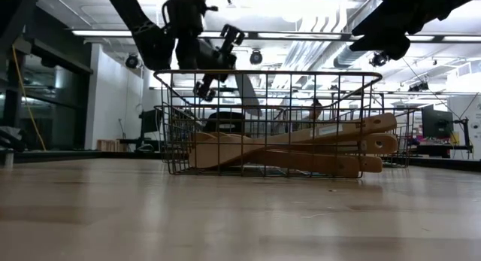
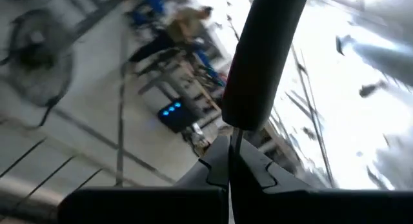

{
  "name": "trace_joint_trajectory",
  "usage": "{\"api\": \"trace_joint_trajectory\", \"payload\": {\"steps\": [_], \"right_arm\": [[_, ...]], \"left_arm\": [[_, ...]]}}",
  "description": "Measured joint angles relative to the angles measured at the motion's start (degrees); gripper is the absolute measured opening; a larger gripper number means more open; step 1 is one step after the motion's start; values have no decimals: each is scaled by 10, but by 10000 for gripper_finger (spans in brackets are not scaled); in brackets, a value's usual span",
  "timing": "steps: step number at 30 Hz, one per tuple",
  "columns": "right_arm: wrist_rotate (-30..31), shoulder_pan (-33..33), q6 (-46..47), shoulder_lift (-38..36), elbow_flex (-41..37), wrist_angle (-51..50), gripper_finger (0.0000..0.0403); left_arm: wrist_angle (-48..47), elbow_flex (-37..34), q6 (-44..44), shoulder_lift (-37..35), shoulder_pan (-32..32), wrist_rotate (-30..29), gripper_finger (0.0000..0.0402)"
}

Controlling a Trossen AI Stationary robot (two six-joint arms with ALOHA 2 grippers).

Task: Pick & Place Kitchen Items
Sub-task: Put the black spatula into the top left wire basket

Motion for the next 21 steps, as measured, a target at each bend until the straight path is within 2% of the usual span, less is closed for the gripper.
{"api": "trace_joint_trajectory", "payload": {"steps": [5, 10, 17, 21], "right_arm": [[4, 0, 0, 0, 0, 0, 193], [15, 0, 0, 0, 0, 0, 193], [15, 0, 0, 0, 0, 0, 193], [15, 0, 0, 0, 0, 0, 193]], "left_arm": [[-10, 0, -103, 20, 0, -69, 0], [-12, 1, -162, 26, 0, -102, 0], [-32, 6, -168, 27, 0, -152, 0], [-66, 23, -166, 27, 0, -151, 0]]}}
